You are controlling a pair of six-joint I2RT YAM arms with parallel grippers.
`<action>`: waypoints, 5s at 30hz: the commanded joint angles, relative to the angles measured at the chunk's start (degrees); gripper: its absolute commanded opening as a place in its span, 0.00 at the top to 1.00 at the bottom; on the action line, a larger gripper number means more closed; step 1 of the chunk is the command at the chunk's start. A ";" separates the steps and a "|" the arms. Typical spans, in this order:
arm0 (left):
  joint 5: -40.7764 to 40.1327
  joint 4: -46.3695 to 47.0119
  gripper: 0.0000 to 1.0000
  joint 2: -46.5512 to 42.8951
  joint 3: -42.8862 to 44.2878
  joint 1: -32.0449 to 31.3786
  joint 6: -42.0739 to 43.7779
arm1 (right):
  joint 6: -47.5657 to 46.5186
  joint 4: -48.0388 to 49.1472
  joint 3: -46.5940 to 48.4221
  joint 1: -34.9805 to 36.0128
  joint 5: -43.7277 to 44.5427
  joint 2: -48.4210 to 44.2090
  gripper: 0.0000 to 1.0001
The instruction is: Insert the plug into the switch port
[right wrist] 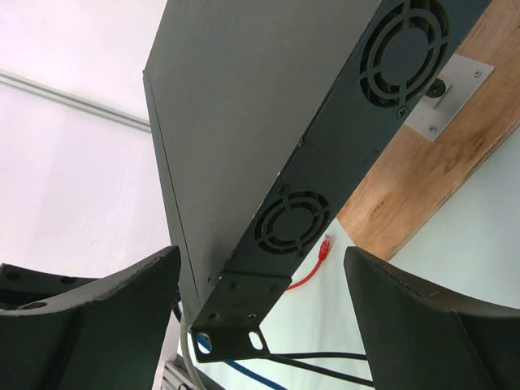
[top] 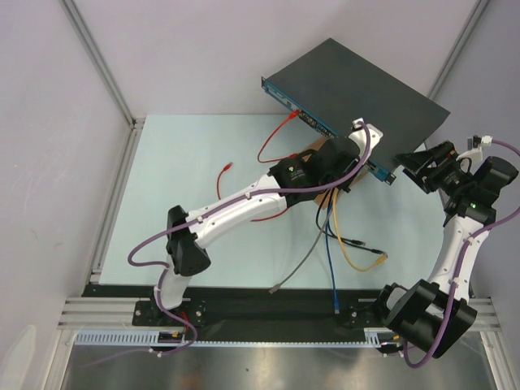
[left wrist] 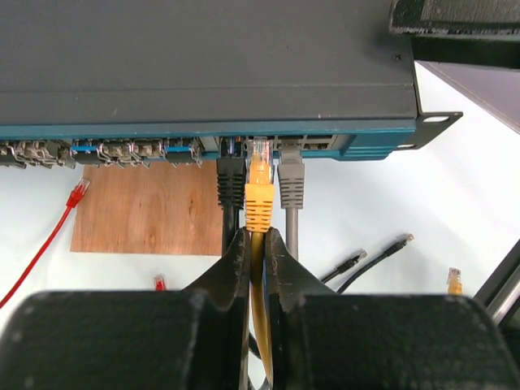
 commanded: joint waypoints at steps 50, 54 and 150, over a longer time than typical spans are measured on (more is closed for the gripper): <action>5.81 6.40 1.00 5.26 9.22 3.47 -2.48 | 24.05 36.27 -13.05 5.36 -2.57 4.84 0.53; 6.16 8.50 1.00 5.35 9.04 3.91 -2.57 | 26.08 38.92 -14.37 6.51 -2.22 4.67 0.85; 23.30 3.85 0.73 11.86 -24.96 51.90 26.17 | -23.49 -13.99 23.60 -0.26 -1.96 5.46 0.00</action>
